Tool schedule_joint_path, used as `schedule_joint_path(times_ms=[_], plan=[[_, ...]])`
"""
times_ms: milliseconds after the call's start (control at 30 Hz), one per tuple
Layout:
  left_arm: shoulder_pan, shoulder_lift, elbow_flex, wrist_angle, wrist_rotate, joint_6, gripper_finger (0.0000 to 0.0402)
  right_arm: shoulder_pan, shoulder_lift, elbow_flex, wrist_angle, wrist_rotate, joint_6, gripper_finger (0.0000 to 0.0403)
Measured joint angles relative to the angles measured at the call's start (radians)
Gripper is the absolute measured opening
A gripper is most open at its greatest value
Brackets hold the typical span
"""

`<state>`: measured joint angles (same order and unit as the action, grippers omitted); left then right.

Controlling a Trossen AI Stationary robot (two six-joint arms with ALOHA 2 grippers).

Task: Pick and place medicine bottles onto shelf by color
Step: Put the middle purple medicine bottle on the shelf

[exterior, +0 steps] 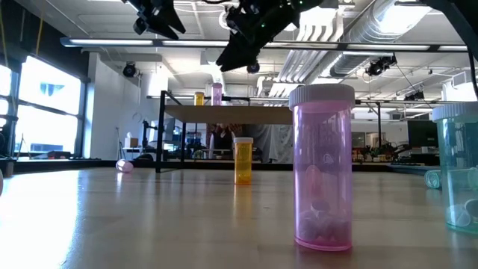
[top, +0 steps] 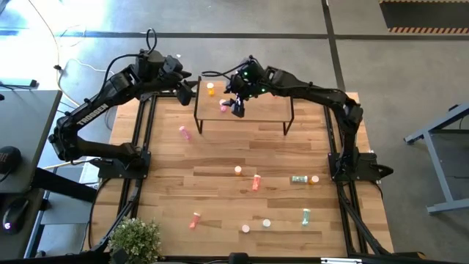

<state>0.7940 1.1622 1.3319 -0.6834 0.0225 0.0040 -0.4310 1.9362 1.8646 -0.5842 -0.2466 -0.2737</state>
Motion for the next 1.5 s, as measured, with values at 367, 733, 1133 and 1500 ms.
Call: schedule_joint_path(times_ms=[367, 733, 1133, 1500], plan=[[0.000, 0.000, 0.000, -0.001, 0.000, 0.000, 0.0196, -0.001, 0.001, -0.142, 0.173, 0.029, 0.022, 0.0232], [0.000, 0.000, 0.000, -0.001, 0.000, 0.000, 0.0196, -0.001, 0.011, -0.149, 0.190, 0.028, 0.008, 0.0232], [0.000, 0.001, 0.000, -0.001, 0.000, 0.000, 0.0196, -0.001, 0.032, -0.148, 0.194, 0.028, 0.007, 0.0177], [0.000, 0.001, 0.000, -0.008, 0.000, 0.000, 0.0196, -0.001, 0.032, -0.148, 0.193, 0.027, 0.011, 0.0117]])
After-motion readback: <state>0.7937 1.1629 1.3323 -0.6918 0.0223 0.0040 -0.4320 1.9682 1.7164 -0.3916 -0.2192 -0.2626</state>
